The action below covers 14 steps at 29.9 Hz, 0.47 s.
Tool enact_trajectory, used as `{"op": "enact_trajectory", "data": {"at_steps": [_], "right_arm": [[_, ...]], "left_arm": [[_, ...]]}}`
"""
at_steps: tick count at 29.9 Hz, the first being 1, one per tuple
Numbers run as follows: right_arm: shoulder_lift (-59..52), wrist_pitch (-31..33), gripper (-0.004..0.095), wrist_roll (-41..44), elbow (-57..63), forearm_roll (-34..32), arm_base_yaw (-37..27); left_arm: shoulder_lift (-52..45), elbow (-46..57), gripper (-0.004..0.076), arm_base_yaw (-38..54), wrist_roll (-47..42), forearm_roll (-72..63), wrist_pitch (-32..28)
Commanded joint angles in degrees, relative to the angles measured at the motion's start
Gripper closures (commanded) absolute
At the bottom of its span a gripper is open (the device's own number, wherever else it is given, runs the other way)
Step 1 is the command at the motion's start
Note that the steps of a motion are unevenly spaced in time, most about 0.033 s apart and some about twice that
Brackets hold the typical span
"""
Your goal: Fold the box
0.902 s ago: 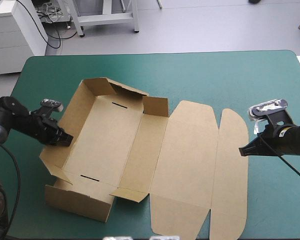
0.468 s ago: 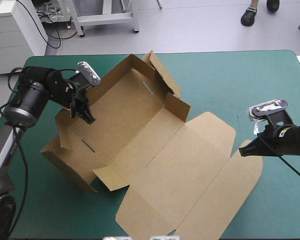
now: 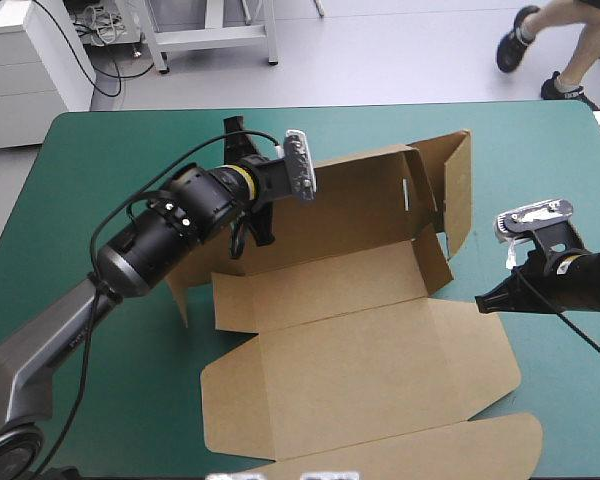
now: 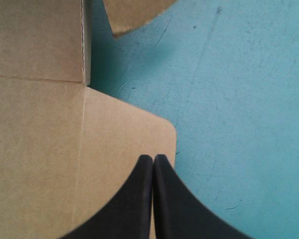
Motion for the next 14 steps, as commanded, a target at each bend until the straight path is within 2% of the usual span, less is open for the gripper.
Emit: {"op": "enact_trajectory", "data": {"at_steps": [1,9,14], "right_arm": [[-1.04,-1.84,0.0924,-0.32,-1.36,0.55,-0.58],[-1.04,-1.84,0.0924,-0.32,-1.36,0.64,-0.58],[-1.04,-1.84,0.0924,-0.32,-1.36,0.64,-0.58]], "left_arm": [[-1.53,-2.05,0.0732,-4.78,-5.66,11.43,-4.88],[2.36,-1.69,0.0732,-12.89,-15.83,26.09,-4.34],[4.04,1.49,0.0732,-17.64,-28.03,41.03,-4.45]]}}
